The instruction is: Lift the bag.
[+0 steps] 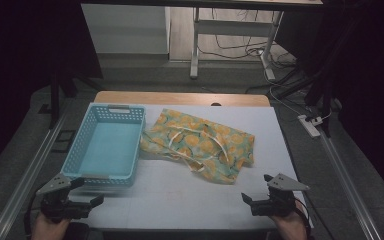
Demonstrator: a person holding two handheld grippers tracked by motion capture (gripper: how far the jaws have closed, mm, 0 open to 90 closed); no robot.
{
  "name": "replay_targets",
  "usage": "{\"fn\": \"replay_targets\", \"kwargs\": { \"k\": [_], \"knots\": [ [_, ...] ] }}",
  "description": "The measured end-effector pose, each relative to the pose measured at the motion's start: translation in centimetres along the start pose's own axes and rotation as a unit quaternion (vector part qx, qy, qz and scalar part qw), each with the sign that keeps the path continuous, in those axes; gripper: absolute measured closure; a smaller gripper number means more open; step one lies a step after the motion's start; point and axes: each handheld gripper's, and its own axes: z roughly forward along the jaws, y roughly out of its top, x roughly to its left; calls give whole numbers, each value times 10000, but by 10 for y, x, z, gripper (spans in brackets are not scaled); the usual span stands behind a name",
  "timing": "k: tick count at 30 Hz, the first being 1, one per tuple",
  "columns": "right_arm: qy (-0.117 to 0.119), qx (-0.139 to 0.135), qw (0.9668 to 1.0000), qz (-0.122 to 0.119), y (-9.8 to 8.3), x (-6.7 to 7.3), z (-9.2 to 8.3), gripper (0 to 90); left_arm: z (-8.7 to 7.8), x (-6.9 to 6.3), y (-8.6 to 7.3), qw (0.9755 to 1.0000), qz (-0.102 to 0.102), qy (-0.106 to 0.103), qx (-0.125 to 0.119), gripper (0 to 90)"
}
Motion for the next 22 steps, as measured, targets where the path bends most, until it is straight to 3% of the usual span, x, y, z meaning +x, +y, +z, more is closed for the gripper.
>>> {"fn": "replay_targets", "kwargs": {
  "k": [12,17,22],
  "knots": [
    [-184,304,9992,200,-21,-6,-9,0,0,7,-15,9989,-86,334,308,0],
    [-236,556,9980,205,-29,-5,-9,0,1,8,-17,9968,-97,563,557,0],
    [-260,591,9976,255,-29,-6,-9,0,2,9,-16,9963,-134,546,644,0]
  ]
}}
